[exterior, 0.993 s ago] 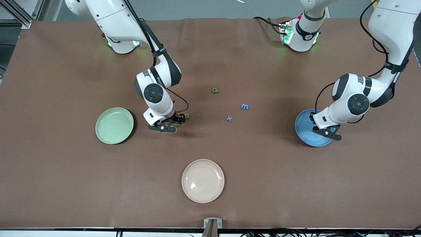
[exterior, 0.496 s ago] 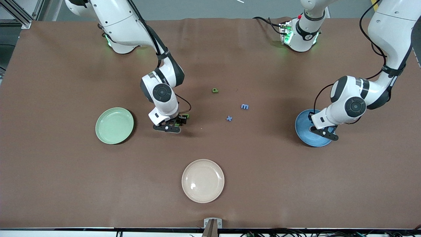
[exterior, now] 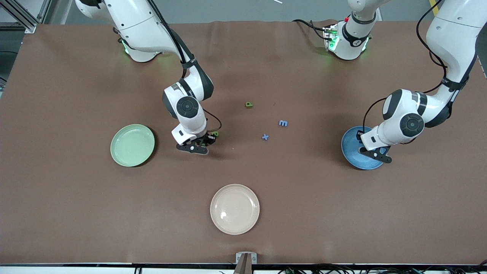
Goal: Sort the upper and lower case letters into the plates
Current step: 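Drop the green Z into the green plate with the right gripper, then grasp the blue m with the left gripper while the right reaches G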
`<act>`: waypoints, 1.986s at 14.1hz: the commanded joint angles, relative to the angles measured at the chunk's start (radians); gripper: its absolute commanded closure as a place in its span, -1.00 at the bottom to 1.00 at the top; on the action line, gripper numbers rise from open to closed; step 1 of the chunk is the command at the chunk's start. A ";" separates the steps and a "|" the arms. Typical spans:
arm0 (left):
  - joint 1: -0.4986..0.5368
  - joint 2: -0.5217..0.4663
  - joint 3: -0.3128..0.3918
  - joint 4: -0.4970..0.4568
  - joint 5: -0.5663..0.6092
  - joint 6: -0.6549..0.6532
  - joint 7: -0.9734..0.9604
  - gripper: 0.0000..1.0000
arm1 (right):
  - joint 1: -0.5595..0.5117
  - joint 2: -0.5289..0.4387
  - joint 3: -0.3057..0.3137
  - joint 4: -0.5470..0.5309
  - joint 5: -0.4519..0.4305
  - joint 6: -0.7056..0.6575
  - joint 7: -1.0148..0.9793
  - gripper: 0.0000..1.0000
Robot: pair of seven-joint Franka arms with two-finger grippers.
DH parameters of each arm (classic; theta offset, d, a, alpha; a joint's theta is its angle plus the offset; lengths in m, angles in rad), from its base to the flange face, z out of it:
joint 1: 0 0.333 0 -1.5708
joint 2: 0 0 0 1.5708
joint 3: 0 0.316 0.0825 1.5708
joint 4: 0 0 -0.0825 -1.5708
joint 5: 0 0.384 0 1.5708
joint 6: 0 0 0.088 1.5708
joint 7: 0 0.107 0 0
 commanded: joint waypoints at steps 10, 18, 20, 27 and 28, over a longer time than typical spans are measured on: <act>-0.054 -0.077 -0.421 0.072 -0.153 -0.231 -0.439 -1.00 | -0.333 -0.200 0.001 -0.082 -0.005 -0.150 -0.378 1.00; -0.312 0.084 -0.376 0.132 -0.046 -0.119 -0.745 -0.98 | -0.537 -0.323 0.001 -0.396 -0.004 0.048 -0.667 0.99; -0.395 0.129 -0.331 0.138 0.082 -0.116 -0.897 -0.98 | -0.535 -0.310 0.002 -0.449 -0.004 0.134 -0.667 0.98; -0.386 0.190 -0.315 0.100 0.244 -0.055 -0.991 -0.90 | -0.506 -0.310 0.004 -0.463 -0.004 0.127 -0.666 -0.97; -0.381 0.190 -0.315 0.095 0.250 -0.042 -0.992 -0.90 | -0.497 -0.312 0.004 -0.457 -0.004 0.112 -0.664 -1.00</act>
